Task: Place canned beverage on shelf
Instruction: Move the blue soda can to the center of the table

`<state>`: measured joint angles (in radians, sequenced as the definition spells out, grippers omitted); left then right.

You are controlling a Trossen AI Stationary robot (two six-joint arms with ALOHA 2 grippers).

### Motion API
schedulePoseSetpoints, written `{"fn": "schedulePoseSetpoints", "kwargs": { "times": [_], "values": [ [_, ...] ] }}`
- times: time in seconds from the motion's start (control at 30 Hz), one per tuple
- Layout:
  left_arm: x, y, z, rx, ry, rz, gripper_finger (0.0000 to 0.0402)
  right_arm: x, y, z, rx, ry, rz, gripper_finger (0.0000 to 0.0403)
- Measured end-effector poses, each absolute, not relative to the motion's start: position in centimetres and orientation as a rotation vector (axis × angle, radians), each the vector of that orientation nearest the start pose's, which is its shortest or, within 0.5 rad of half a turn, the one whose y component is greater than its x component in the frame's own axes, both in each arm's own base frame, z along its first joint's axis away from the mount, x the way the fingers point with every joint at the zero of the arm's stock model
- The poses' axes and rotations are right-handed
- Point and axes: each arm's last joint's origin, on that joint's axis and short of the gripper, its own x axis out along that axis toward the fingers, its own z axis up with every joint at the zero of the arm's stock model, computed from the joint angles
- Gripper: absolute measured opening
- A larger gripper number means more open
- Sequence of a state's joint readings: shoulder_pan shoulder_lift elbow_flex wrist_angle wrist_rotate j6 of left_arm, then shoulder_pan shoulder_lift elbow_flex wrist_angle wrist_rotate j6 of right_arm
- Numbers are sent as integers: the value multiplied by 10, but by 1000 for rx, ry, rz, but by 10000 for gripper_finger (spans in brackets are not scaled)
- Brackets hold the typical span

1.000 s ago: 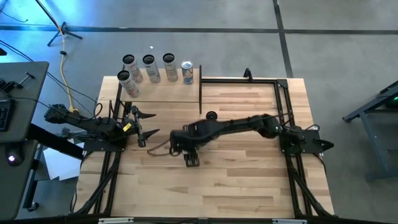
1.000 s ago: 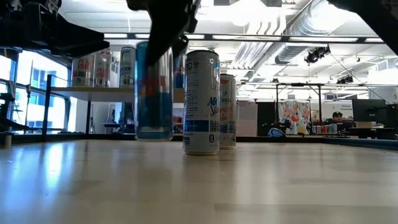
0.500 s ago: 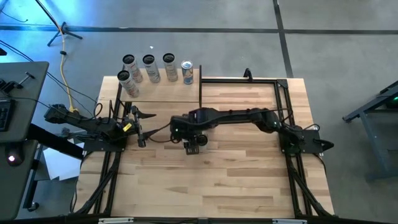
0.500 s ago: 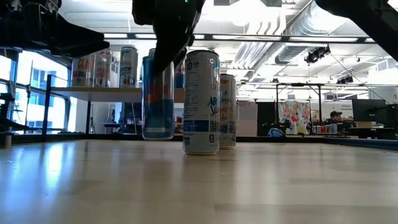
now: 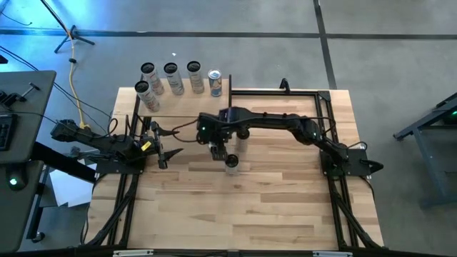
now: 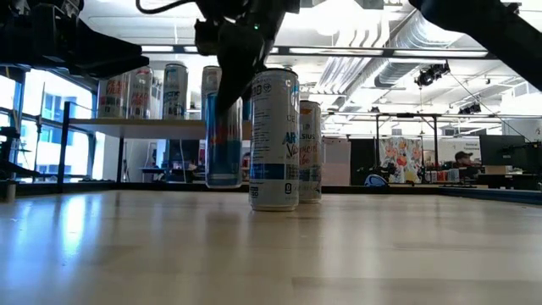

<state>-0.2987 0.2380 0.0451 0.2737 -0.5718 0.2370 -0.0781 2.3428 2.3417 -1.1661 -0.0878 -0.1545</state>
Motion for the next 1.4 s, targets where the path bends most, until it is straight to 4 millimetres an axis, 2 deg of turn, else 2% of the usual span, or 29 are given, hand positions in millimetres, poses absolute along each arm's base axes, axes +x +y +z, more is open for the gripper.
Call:
{"fn": "schedulePoseSetpoints", "kwargs": {
  "times": [0.4,0.63,0.93,1.4],
  "values": [
    [107,-17,185,201,-41,280,294,485,-54,260,101,1168,40,245],
    [107,-17,185,201,-41,280,294,485,-55,260,111,1163,21,246],
    [107,-17,185,202,-40,280,294,494,-58,247,126,1152,22,247],
    [107,-17,184,205,-33,279,294,500,-59,248,155,1092,-25,248]
  ]
}}
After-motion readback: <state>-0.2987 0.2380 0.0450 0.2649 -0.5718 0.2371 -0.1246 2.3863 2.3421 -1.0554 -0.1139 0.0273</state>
